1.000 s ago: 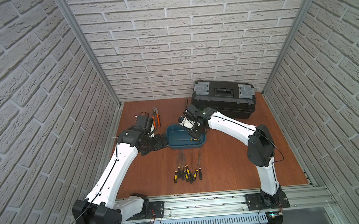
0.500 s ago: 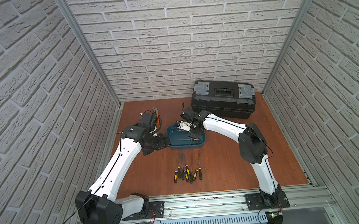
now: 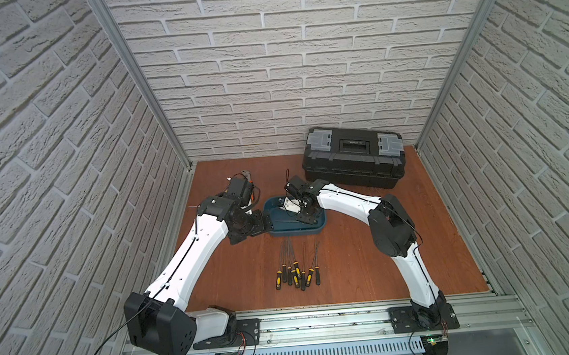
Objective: Put the file tool into the storage box
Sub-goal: Place the file tool in the storage box.
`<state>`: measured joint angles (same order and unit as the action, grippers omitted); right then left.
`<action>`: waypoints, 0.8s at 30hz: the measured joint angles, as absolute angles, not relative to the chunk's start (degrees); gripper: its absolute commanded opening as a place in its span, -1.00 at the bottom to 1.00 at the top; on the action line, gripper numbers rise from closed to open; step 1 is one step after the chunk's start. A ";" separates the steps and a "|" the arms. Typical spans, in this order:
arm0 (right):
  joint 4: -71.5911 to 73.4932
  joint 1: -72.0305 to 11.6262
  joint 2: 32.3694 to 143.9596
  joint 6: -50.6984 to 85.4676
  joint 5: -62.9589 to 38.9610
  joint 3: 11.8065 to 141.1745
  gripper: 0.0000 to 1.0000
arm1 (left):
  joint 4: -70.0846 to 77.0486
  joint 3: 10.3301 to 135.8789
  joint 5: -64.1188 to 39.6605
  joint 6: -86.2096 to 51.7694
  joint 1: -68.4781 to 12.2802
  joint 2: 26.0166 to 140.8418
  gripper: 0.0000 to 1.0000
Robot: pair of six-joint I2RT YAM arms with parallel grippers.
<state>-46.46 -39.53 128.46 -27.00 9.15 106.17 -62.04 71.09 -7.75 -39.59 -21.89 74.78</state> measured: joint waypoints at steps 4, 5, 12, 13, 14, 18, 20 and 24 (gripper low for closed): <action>-46.48 -39.64 128.46 -25.96 9.15 106.17 -0.36 | -61.47 71.09 -7.79 -39.68 -21.89 75.46 0.96; -46.48 -39.66 128.46 -25.69 9.15 106.17 -0.35 | -61.34 71.09 -7.79 -39.68 -21.89 75.57 0.97; -46.94 -39.99 128.46 -22.31 9.32 106.17 -0.35 | -60.77 71.07 -7.79 -39.66 -21.89 75.68 0.97; -47.09 -40.03 128.38 -21.32 9.41 106.17 -0.35 | -60.64 71.05 -7.81 -39.66 -21.89 75.68 0.97; -47.20 -40.03 128.18 -20.12 9.43 106.17 -0.35 | -60.45 71.02 -7.84 -39.64 -21.89 75.68 0.97; -46.74 -40.07 123.55 -13.65 9.76 103.61 -0.31 | -59.70 70.98 -8.14 -39.13 -21.89 75.68 0.97; -46.37 -40.07 119.31 -9.37 9.80 101.47 -0.31 | -59.40 70.98 -8.34 -38.61 -21.89 75.77 0.97; -44.01 -40.21 108.20 0.56 8.69 95.64 -0.30 | -58.41 70.98 -8.88 -37.34 -21.89 76.23 0.97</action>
<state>-44.01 -40.21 108.20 0.56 8.69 95.64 -58.41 70.98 -8.88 -37.34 -21.89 76.23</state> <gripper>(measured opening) 0.346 0.983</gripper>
